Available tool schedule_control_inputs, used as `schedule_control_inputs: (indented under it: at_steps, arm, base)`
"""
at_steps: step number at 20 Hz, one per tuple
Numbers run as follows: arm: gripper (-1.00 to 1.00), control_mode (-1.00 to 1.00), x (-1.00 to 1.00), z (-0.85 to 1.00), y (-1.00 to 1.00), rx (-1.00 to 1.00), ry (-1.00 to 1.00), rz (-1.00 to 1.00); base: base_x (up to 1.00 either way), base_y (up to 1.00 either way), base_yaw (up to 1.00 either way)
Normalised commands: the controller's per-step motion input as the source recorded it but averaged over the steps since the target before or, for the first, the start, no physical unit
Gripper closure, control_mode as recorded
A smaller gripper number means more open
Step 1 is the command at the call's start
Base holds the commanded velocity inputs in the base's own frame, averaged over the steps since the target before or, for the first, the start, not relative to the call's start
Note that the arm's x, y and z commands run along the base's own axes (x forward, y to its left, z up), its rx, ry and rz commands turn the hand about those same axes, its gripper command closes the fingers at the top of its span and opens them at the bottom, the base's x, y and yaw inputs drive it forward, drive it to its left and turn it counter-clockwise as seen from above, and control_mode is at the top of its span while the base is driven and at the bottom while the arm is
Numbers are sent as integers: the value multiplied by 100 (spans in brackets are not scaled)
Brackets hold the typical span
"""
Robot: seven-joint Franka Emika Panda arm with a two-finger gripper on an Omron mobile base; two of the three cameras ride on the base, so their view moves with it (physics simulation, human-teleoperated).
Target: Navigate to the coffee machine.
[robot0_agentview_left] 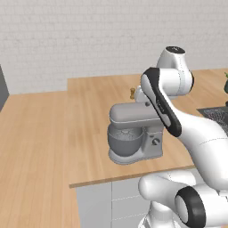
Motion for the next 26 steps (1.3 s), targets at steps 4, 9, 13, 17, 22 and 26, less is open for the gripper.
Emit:
schedule_control_inputs:
  at_steps: [4, 9, 13, 17, 22, 26]
  arm:
    - [-100, -100, -32, -6, 0, 0, 0, 0]
    - [-100, -100, -80, -38, -3, 0, 0, 0]
    - [-100, -100, -69, -60, 0, 0, 0, 0]
    - [-100, -100, -47, -58, 0, -1, 0, 0]
    - [-100, 100, -27, -29, 0, 0, 0, 0]
    - [-100, 100, 0, 0, 0, 0, 0, 0]
  base:
    - [0, 0, 0]
    - [0, 0, 0]
    - [0, 0, 0]
    - [0, 0, 0]
    - [-23, -8, -2]
    - [-68, -53, -25]
